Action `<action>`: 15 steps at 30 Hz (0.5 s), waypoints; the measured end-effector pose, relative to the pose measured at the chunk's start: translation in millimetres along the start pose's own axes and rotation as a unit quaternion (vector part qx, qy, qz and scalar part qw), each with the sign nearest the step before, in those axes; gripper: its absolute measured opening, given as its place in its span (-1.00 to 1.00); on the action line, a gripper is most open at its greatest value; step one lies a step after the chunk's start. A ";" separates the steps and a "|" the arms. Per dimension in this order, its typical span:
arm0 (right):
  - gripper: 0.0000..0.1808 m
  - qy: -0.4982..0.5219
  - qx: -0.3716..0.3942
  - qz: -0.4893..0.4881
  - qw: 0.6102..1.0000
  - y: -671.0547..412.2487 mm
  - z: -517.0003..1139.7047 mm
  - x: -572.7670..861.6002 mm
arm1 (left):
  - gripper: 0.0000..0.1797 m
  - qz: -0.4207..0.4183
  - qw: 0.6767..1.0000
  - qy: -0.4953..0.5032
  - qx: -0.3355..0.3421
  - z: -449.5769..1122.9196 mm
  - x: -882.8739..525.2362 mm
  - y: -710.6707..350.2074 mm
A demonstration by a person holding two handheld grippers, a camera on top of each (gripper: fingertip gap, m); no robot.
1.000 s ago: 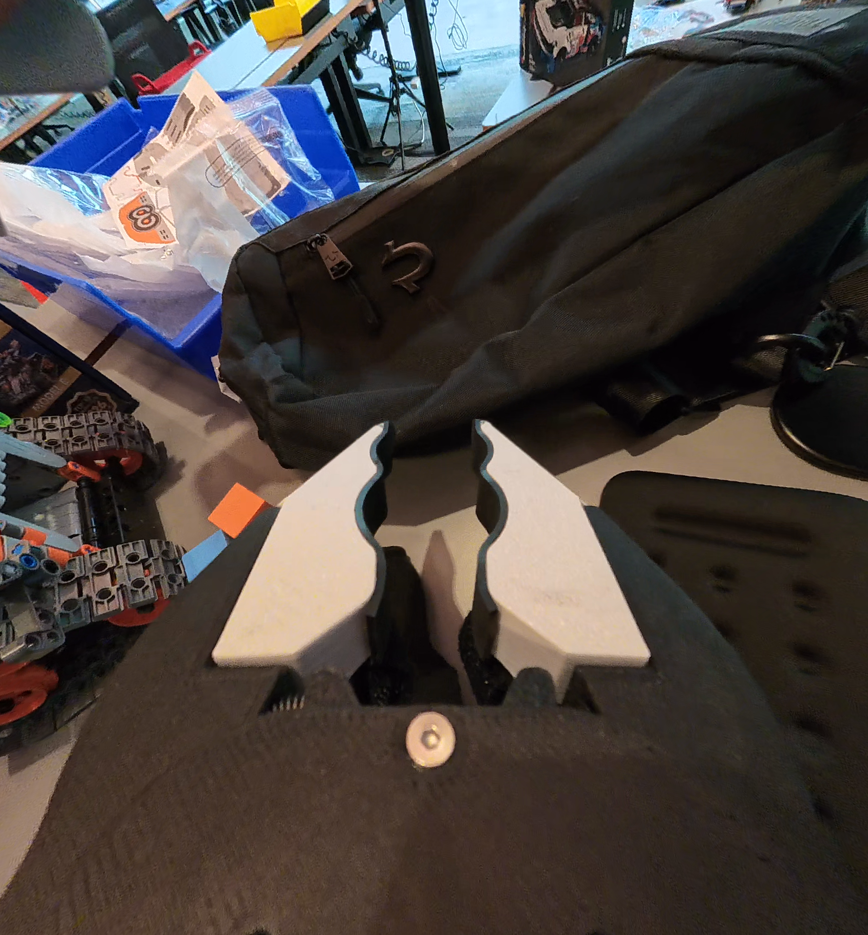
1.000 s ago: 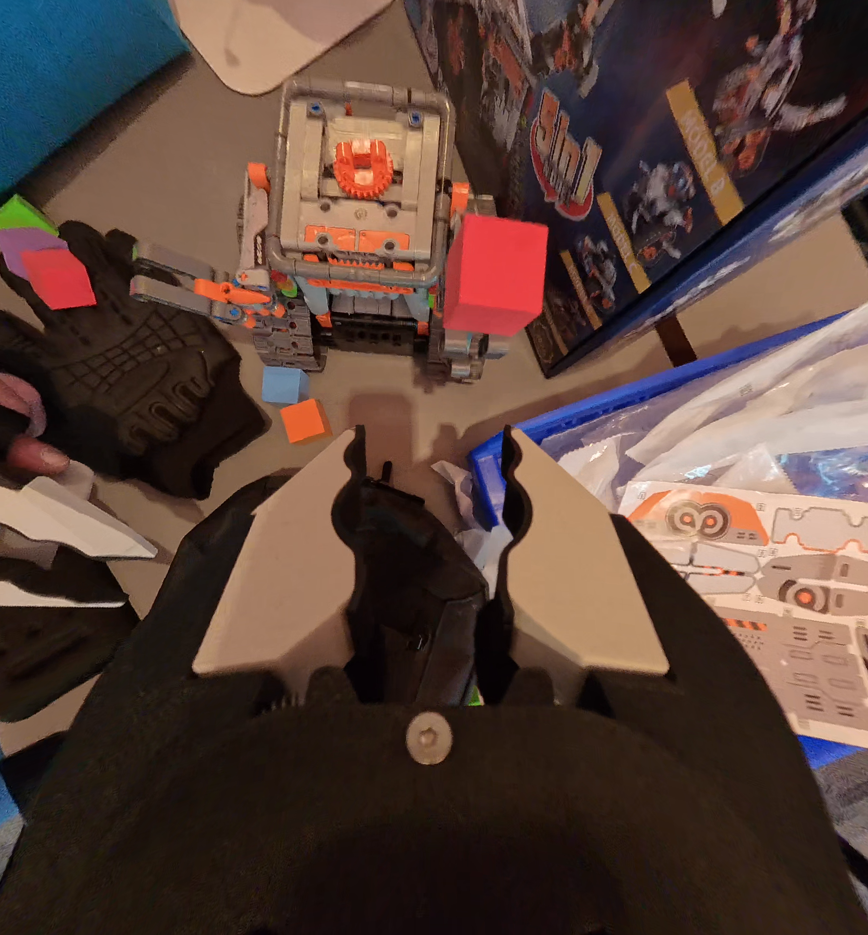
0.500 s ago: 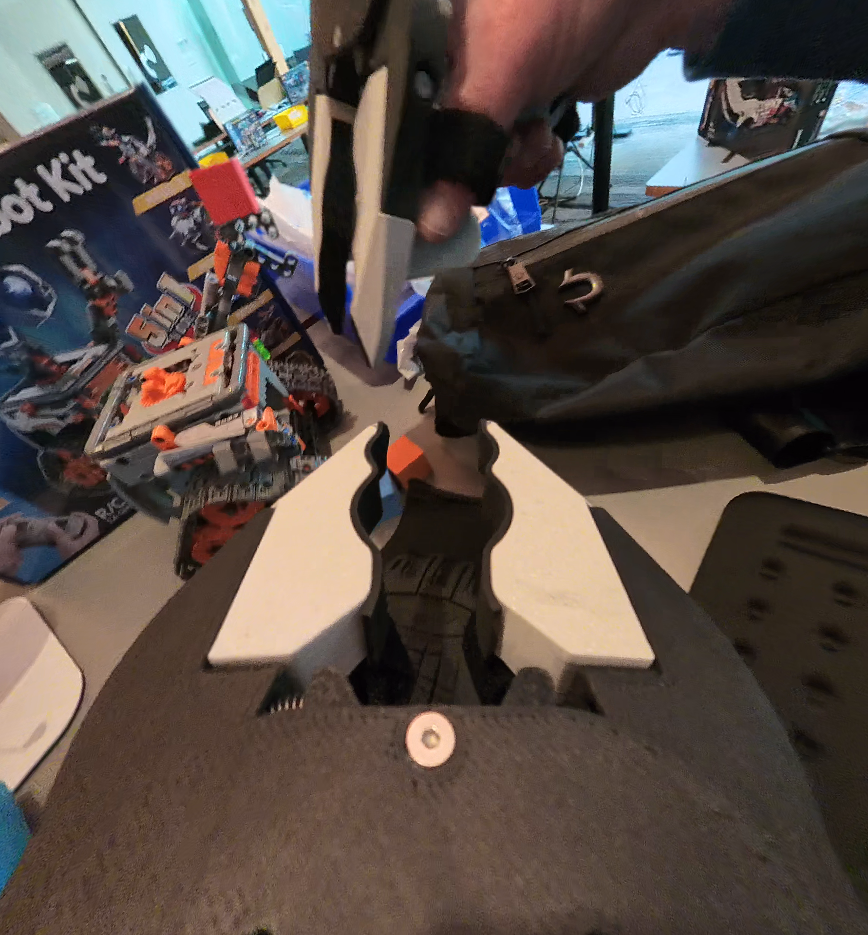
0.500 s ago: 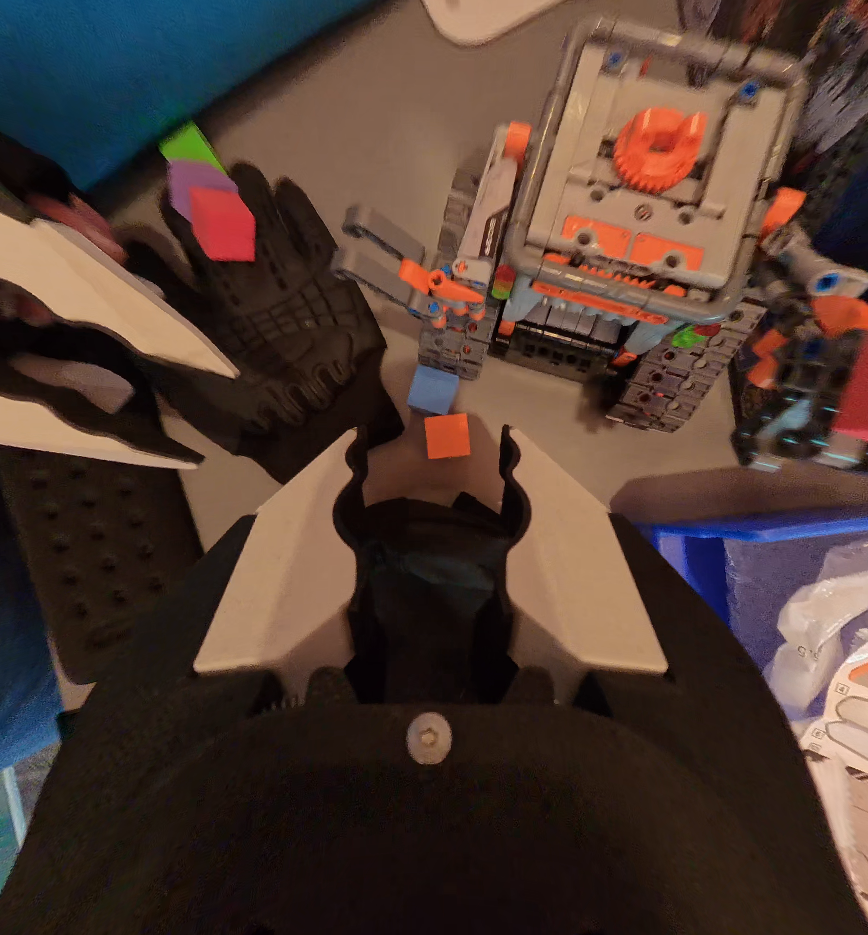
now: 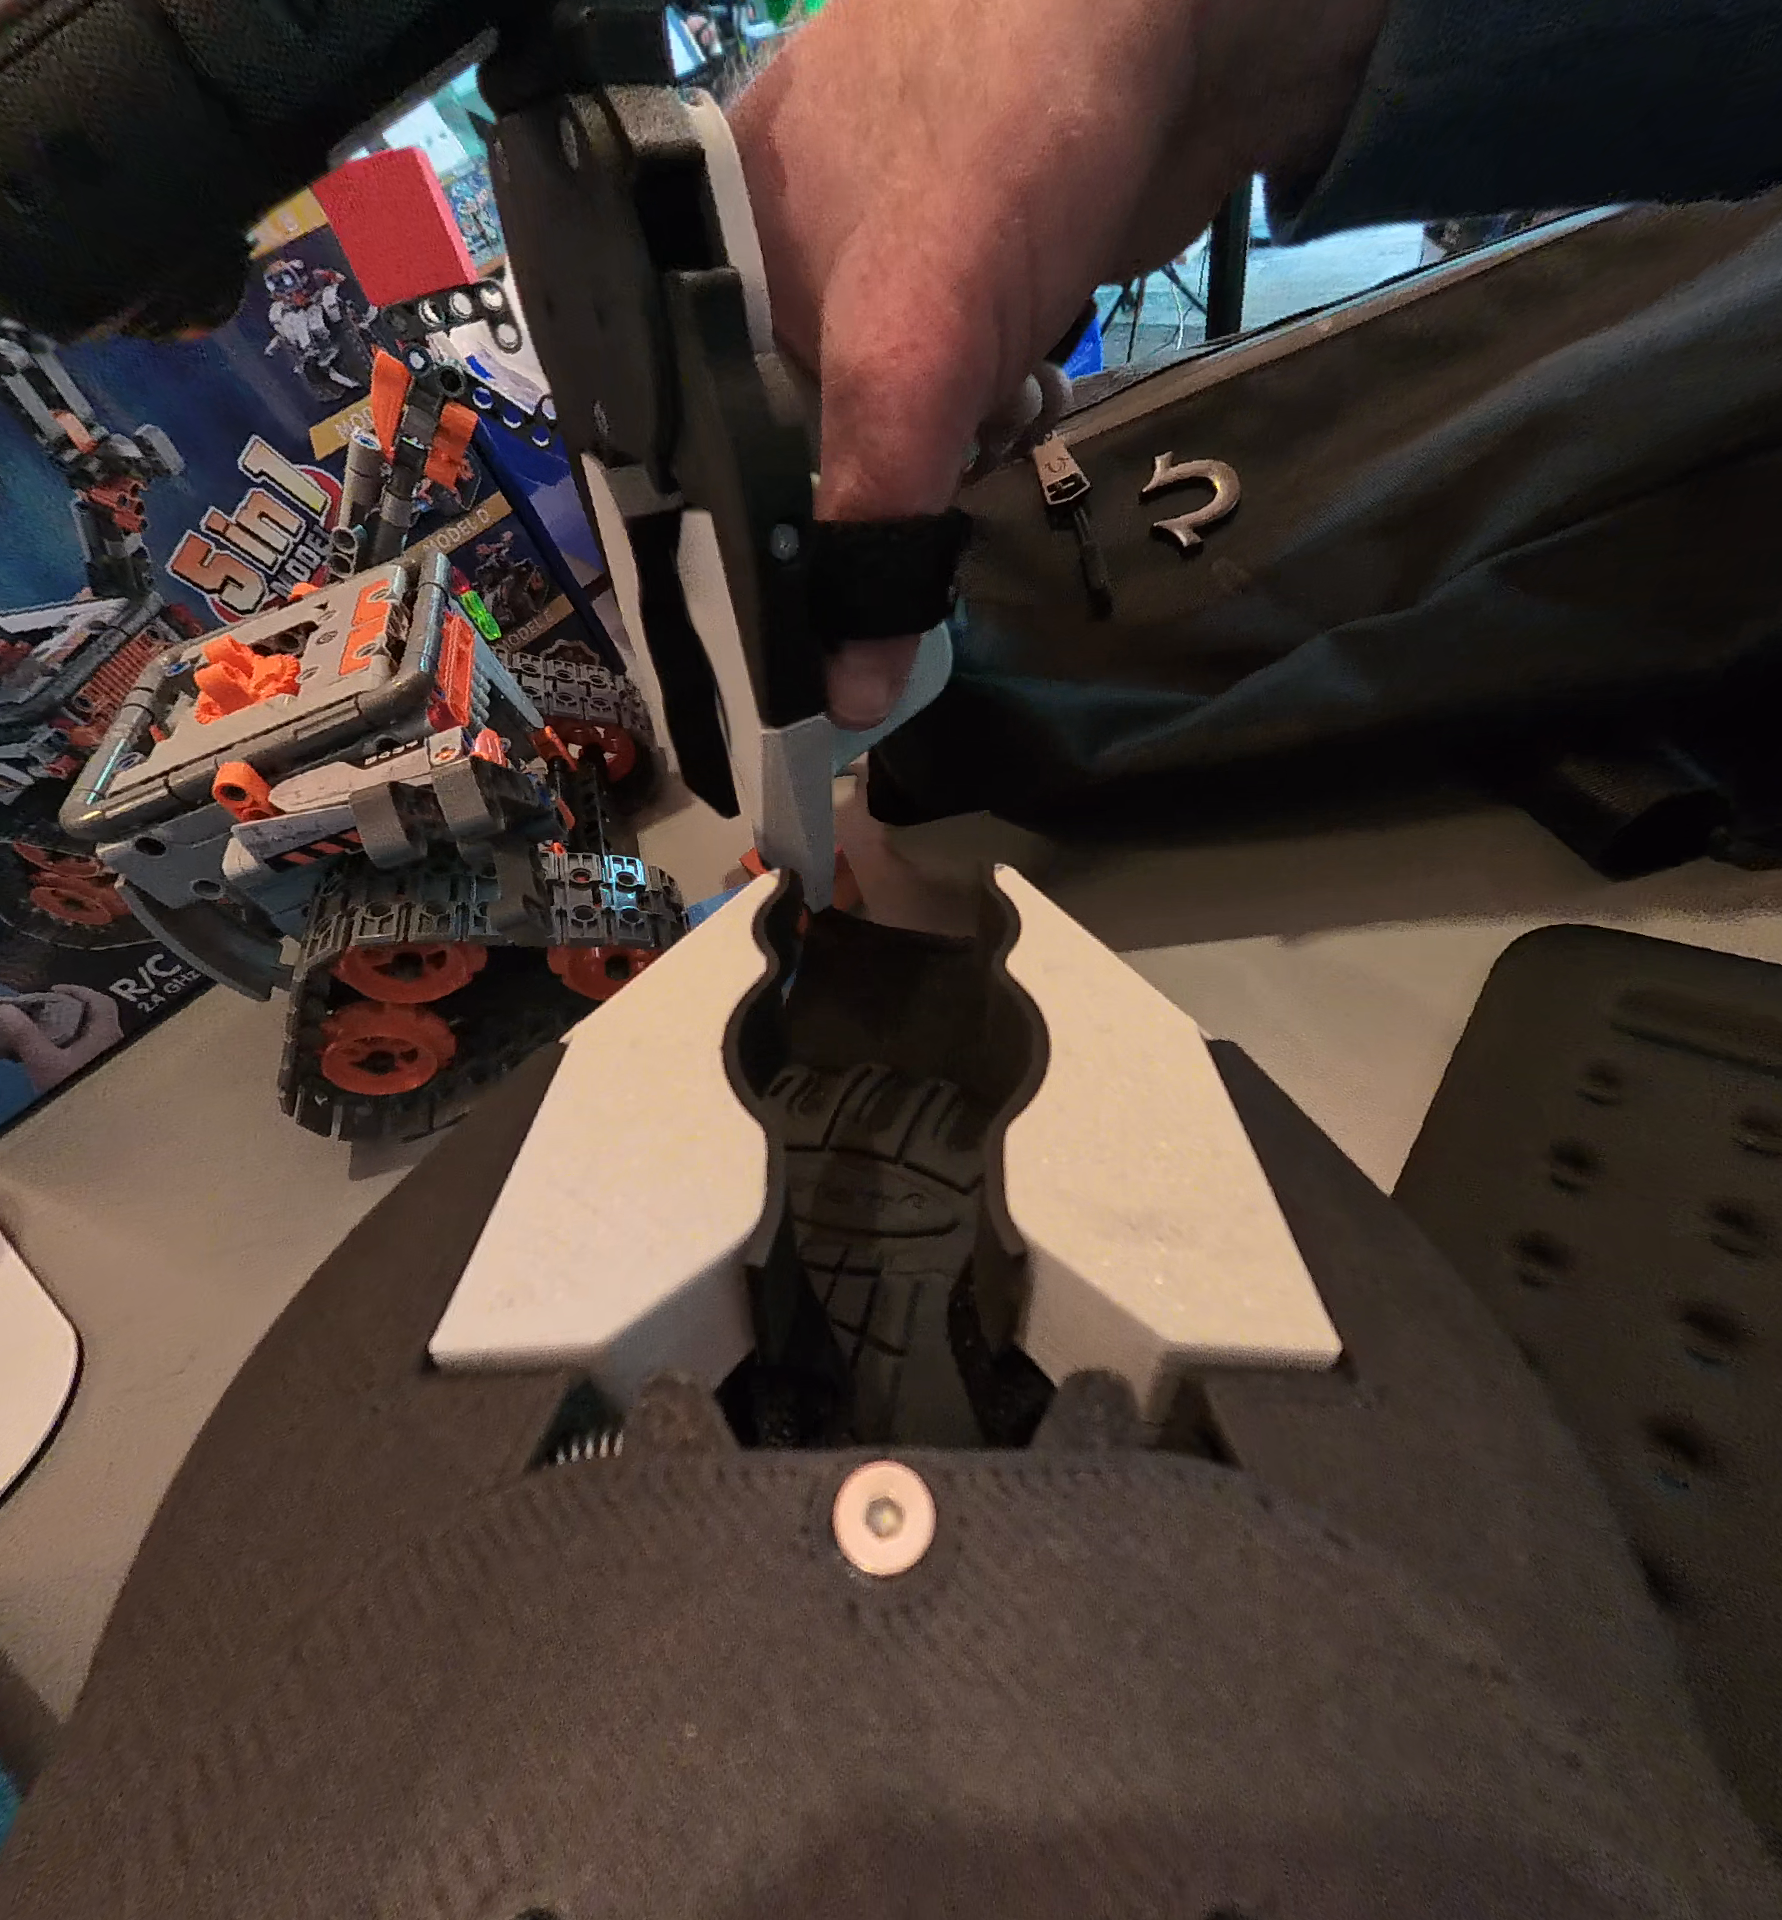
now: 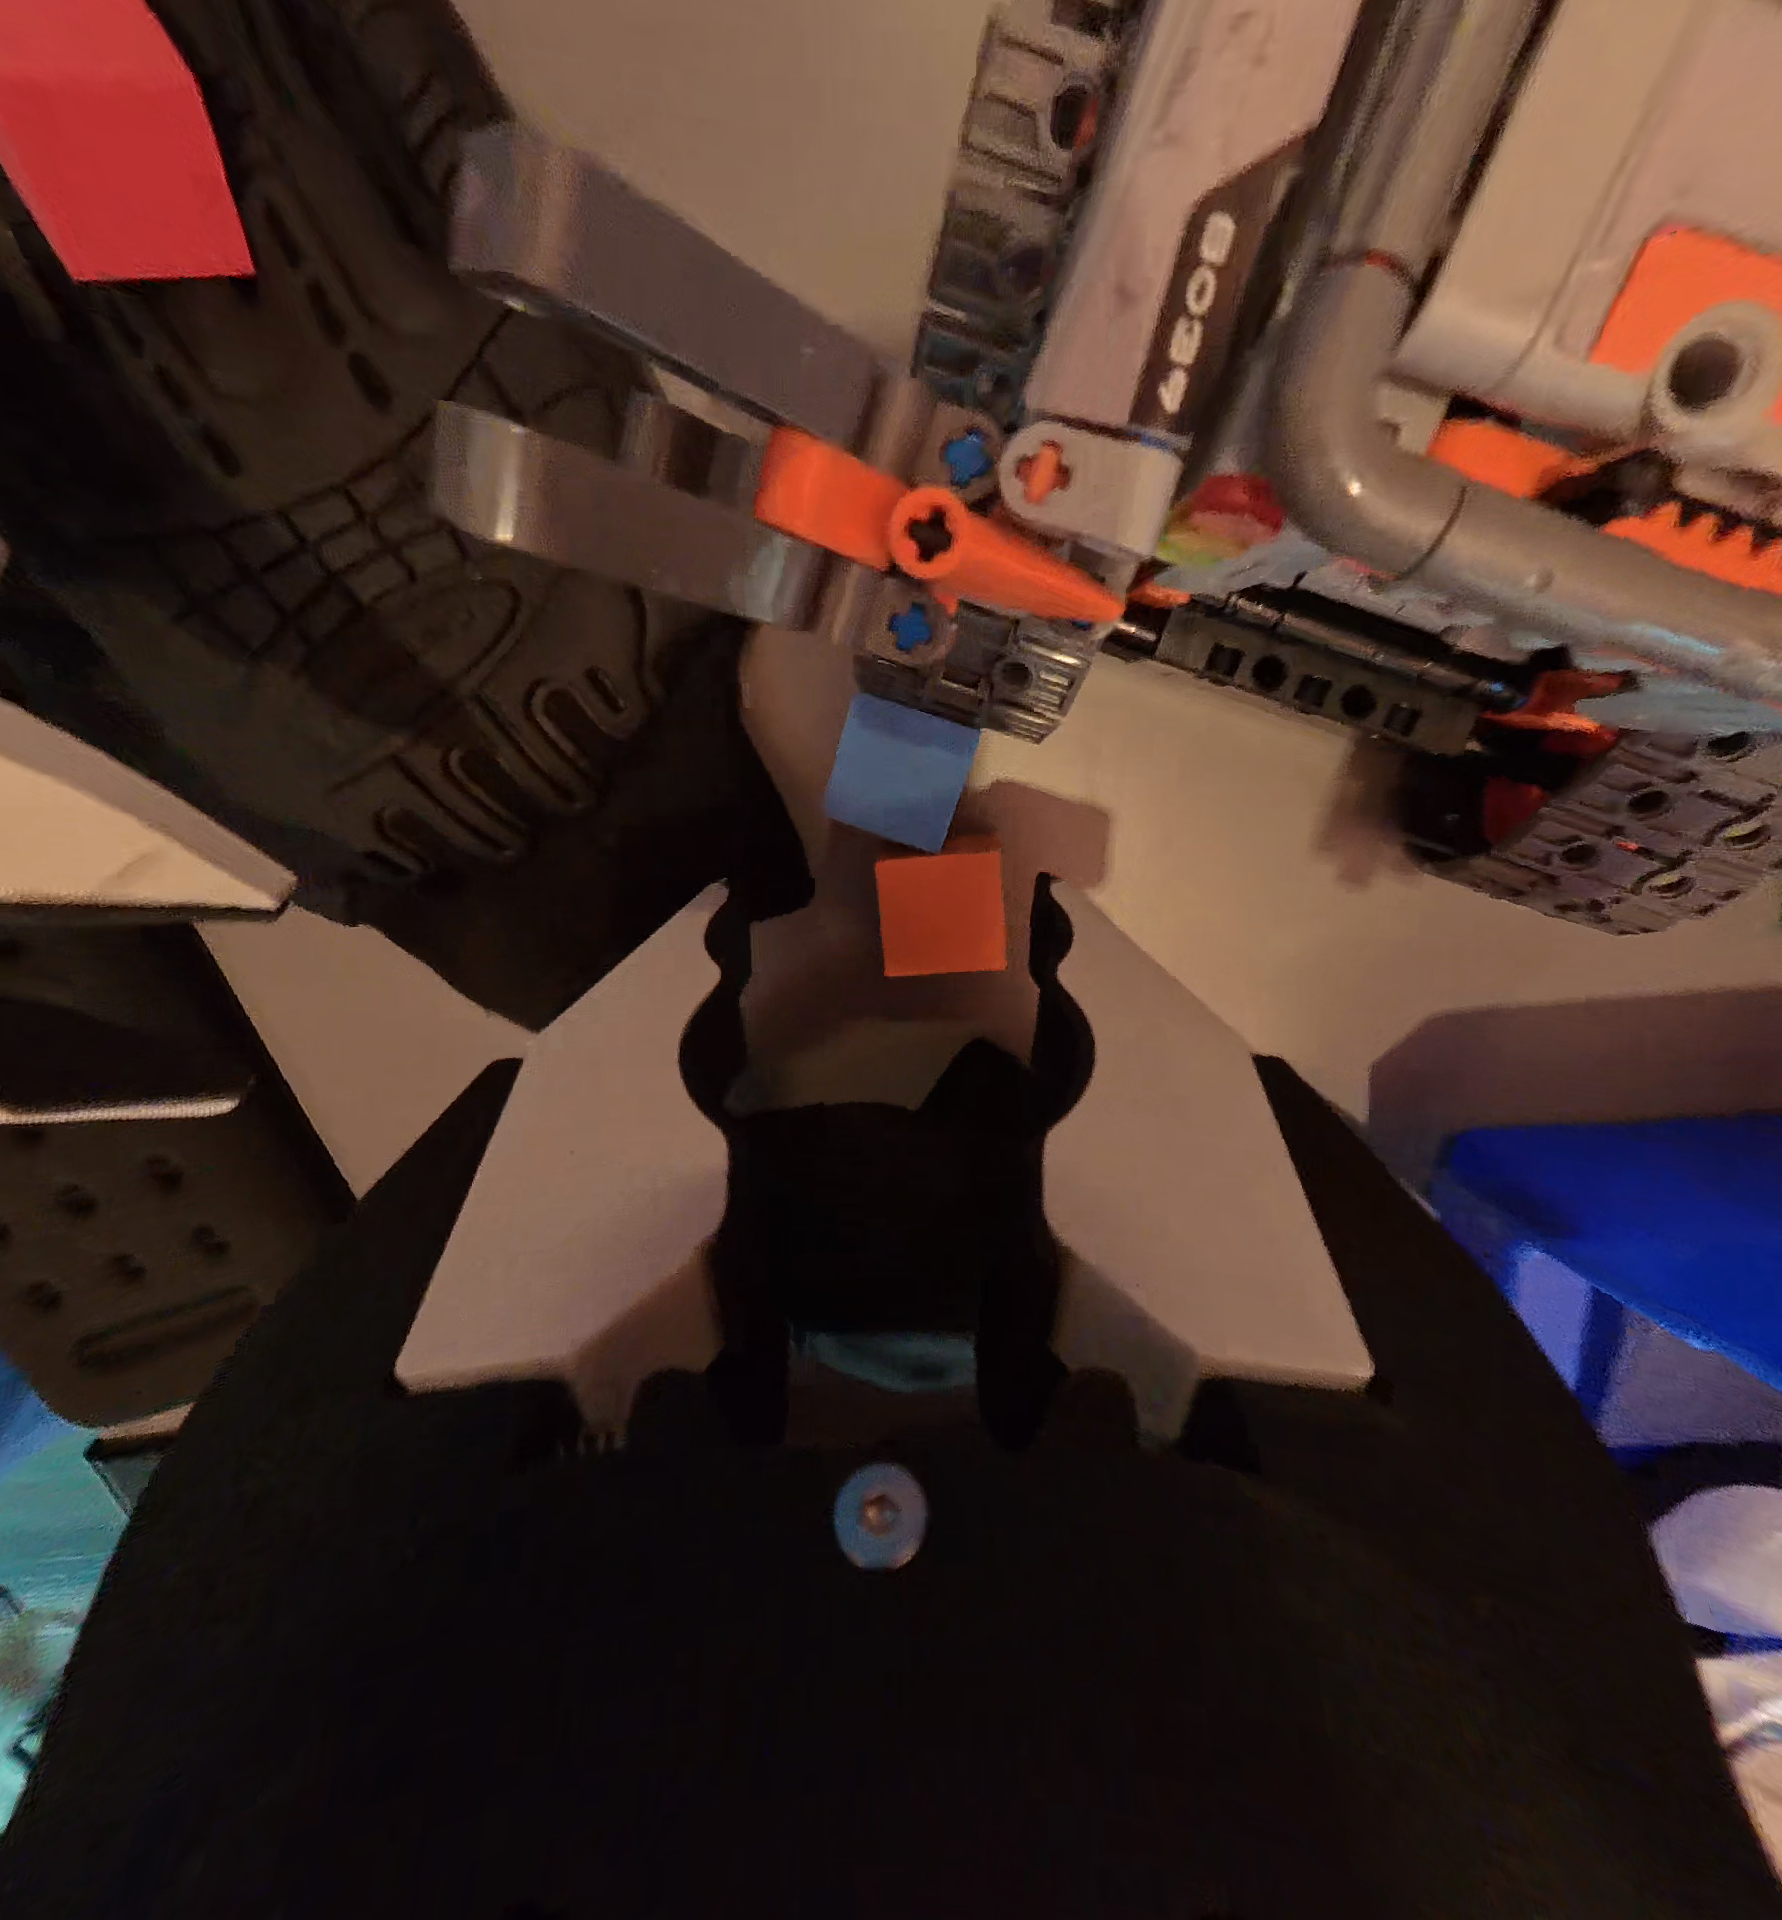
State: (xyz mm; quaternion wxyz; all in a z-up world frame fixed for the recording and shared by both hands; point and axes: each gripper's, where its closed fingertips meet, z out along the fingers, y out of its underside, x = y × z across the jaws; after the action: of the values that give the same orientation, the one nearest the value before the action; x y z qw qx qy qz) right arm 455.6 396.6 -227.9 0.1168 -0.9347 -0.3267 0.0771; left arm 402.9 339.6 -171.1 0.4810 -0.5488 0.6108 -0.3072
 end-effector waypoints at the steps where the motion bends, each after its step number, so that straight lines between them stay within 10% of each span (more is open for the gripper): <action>1: -0.39 -0.006 -0.001 0.015 1.000 1.7 3.4 -0.1 | -0.64 -0.001 1.000 0.002 0.001 0.4 0.7 -0.1; 15: -0.70 0.034 0.081 0.048 0.995 -12.0 -18.3 7.5 | -0.64 -0.010 1.000 0.011 0.010 0.7 -1.1 -0.2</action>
State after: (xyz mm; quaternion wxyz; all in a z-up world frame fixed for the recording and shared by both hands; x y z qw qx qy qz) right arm 458.3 407.4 -207.7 0.1994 -0.9387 -0.2705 0.0773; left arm 403.5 340.7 -170.9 0.4766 -0.5469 0.6071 -0.3244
